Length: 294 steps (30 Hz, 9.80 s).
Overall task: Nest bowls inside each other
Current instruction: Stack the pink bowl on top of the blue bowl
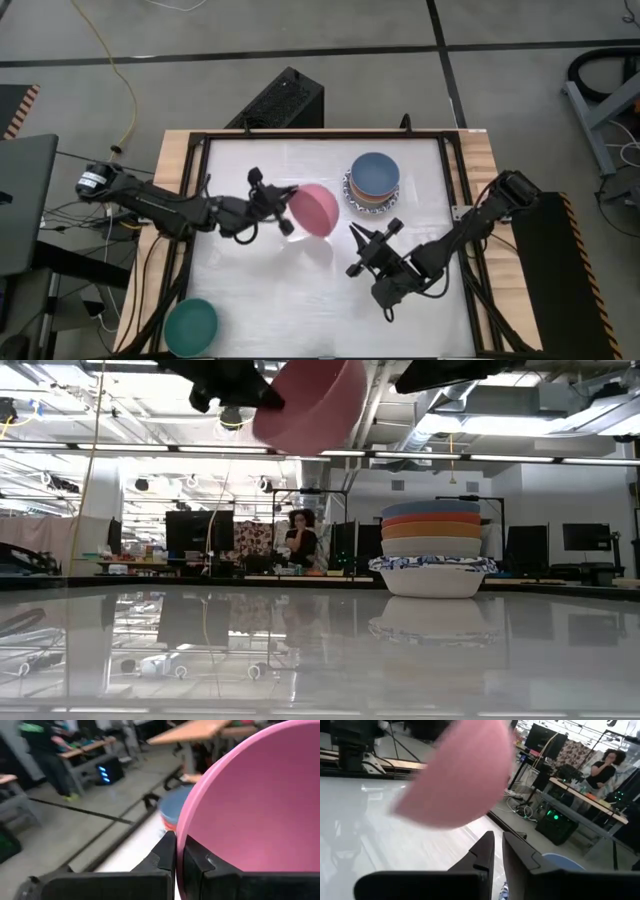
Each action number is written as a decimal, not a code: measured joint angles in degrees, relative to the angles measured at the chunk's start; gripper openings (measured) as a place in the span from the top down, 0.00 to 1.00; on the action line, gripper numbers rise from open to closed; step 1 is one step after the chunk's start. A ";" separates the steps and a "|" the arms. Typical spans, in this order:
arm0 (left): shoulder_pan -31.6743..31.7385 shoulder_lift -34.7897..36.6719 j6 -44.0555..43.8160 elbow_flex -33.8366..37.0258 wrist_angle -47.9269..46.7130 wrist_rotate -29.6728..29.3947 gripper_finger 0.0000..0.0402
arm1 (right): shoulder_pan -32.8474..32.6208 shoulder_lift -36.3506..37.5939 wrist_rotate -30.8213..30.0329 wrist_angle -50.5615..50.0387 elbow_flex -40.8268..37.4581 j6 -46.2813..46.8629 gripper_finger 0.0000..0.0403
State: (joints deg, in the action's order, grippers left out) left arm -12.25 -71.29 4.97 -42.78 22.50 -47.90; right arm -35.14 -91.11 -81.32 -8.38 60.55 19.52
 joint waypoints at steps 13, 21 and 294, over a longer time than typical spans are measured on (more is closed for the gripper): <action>8.31 -10.90 6.58 0.00 20.71 3.68 1.00 | 0.77 0.00 -6.04 0.41 -0.02 0.36 0.85; 10.27 -19.91 10.86 0.00 34.52 2.59 1.00 | 1.16 0.00 -8.63 0.74 -0.02 -0.52 0.82; -9.79 16.83 -25.90 -6.62 -63.03 44.61 0.39 | 73.06 2.89 88.38 -63.32 27.21 -15.26 0.65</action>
State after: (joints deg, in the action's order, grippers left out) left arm -22.03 -54.46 -20.92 -49.41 -40.53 -3.29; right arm 37.92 -88.23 7.06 -71.70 87.77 4.26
